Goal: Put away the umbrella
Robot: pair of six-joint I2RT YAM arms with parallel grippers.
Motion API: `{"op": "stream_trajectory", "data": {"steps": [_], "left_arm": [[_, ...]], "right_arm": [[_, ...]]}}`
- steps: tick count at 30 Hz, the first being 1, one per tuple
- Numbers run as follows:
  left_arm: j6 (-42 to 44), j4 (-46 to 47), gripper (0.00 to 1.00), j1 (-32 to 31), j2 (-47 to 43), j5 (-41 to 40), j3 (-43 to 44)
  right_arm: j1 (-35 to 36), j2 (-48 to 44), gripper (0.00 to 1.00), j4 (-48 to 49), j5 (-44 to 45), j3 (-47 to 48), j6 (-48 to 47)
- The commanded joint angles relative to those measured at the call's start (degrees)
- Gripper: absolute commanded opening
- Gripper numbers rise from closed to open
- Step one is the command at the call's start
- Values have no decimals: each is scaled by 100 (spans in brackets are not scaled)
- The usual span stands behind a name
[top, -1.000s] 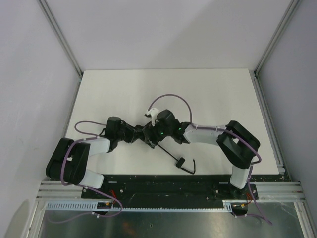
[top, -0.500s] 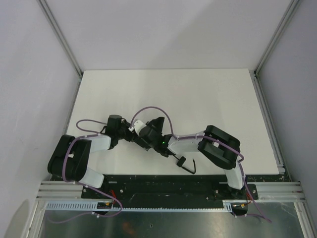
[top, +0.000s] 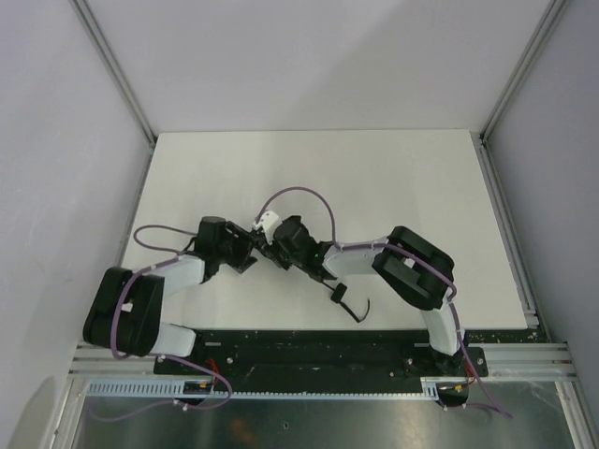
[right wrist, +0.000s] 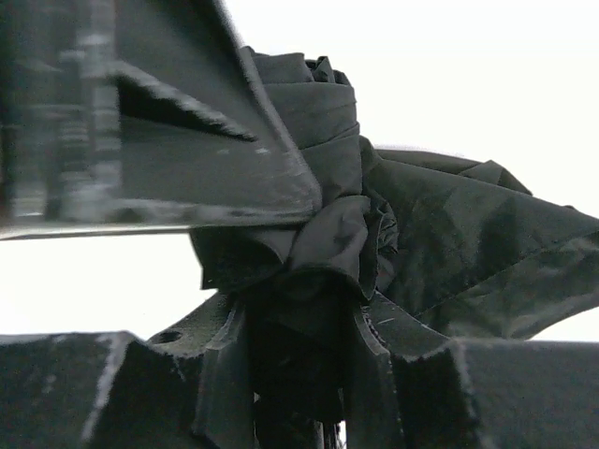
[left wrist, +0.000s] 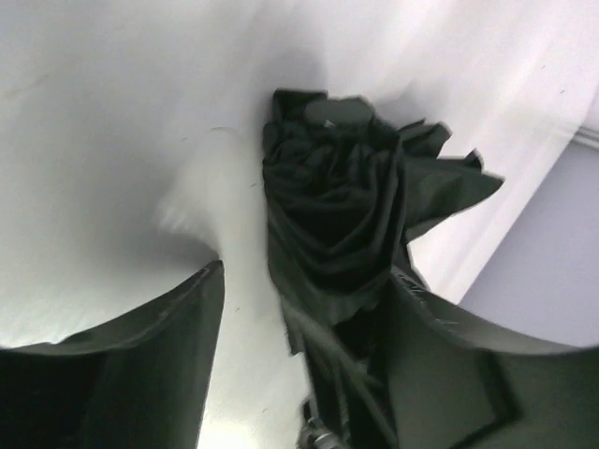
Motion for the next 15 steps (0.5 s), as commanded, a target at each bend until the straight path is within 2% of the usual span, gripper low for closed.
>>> {"op": "stream_trajectory", "data": {"steps": [1, 2, 4, 9, 15], "left_arm": [[795, -1174, 79, 197, -695, 74, -214], [869, -1169, 89, 325, -866, 151, -227], [1010, -1171, 97, 584, -1174, 333, -254], [1090, -1177, 99, 1046, -1493, 817, -224], [757, -1063, 99, 1059, -950, 1067, -43]], "right_arm": [[-534, 873, 0, -683, -2096, -655, 629], [-605, 921, 0, -654, -2368, -673, 698], [-735, 998, 0, -587, -2872, -679, 817], [-1088, 1187, 0, -536, -3880, -685, 1073], [-1354, 1304, 0, -406, -4542, -690, 1374]]}}
